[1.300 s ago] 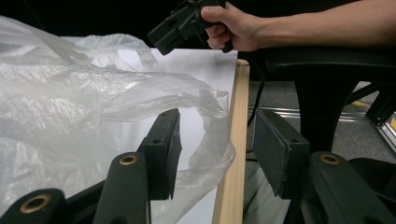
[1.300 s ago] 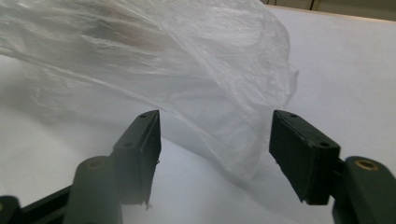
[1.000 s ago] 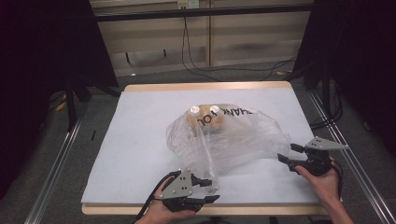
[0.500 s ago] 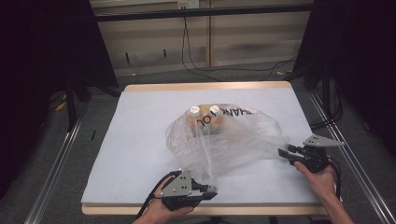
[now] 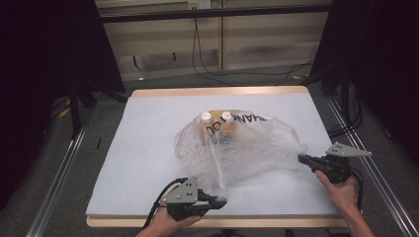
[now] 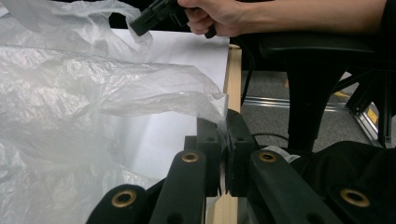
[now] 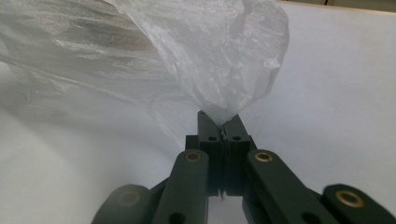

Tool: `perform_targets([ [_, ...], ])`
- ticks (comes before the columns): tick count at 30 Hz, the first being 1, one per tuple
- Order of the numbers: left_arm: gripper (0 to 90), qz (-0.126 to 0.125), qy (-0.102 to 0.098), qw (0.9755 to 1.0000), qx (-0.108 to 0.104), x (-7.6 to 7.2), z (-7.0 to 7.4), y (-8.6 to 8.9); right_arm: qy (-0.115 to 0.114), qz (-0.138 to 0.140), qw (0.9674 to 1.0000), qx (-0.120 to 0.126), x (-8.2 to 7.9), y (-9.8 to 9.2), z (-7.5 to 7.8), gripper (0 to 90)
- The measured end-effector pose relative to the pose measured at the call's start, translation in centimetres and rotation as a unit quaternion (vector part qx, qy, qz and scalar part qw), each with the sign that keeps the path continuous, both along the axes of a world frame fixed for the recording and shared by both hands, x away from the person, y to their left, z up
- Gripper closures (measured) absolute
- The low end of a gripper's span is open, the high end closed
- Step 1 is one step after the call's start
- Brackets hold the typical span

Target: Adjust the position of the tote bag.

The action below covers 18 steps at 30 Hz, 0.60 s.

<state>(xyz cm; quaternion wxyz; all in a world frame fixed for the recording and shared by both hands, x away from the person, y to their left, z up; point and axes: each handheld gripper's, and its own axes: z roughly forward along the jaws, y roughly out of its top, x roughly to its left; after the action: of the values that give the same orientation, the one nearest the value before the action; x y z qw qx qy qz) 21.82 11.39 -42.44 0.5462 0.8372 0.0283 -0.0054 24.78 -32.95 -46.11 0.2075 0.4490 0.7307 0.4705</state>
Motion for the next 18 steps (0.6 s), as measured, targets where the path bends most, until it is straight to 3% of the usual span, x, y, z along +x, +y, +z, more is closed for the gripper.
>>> perform_targets([
  [3,87.3,0.011,-0.007,0.9999,0.002,0.0,0.1,0.2,-0.006,0.003,1.0,0.003,-0.2,-0.1,0.3,89.4],
  [4,87.3,0.003,0.0,1.0,-0.002,0.1,0.1,0.2,-0.007,0.005,1.0,0.004,-0.3,-0.1,0.3,89.4],
  [11,87.4,0.005,-0.002,0.9999,-0.013,0.3,0.6,0.5,-0.023,0.023,0.9993,0.016,-0.6,0.1,0.9,89.7],
  [14,87.5,0.006,-0.002,0.9998,-0.019,0.1,0.9,0.6,-0.031,0.018,0.9993,0.01,-0.7,0.2,1.2,89.6],
  [18,87.4,0.01,-0.013,0.9997,-0.017,0.3,1.7,0.9,-0.035,0.013,0.999,0.026,-0.7,-0.1,1.4,89.7],
])
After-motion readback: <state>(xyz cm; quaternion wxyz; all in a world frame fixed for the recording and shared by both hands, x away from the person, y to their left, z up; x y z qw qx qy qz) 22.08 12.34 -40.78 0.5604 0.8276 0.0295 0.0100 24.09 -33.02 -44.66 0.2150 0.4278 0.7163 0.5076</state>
